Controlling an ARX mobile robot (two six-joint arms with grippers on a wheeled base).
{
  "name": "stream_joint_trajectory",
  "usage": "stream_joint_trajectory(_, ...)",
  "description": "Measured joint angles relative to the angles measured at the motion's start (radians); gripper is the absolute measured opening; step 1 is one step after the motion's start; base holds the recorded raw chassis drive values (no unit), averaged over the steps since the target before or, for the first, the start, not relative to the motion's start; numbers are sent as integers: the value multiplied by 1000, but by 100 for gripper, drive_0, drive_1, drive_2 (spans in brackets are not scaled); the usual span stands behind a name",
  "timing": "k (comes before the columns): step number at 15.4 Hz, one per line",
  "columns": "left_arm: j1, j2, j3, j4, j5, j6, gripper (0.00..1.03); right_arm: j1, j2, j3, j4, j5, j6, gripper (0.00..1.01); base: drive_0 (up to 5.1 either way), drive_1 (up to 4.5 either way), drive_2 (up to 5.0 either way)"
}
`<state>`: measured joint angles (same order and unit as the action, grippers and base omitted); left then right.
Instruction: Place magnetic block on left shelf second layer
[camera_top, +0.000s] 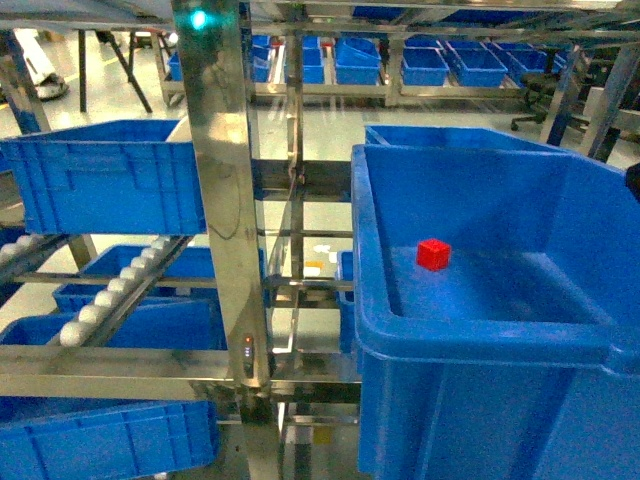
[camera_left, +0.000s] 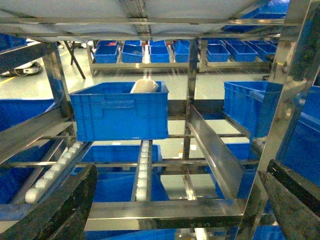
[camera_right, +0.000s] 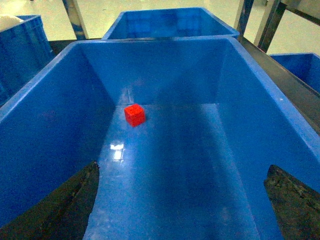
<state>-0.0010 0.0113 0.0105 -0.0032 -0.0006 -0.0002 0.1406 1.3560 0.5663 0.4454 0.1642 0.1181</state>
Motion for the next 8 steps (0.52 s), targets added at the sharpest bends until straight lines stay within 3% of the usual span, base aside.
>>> stream_joint_trajectory(3,0,0,0,0,0,0,98,-25,-314,-128,-121,2,-10,98,0,0,0)
stream_joint_trajectory(4,0,0,0,0,0,0,98,-23,-525,-183,-190,34,-81,98,0,0,0)
stream_joint_trajectory(6,0,0,0,0,0,0,98,-37,-685,-196,-293,68,-148,98,0,0,0)
stream_joint_trajectory(8,0,0,0,0,0,0,98,-58,-734,-196,-359,-1,-137,98,0,0,0)
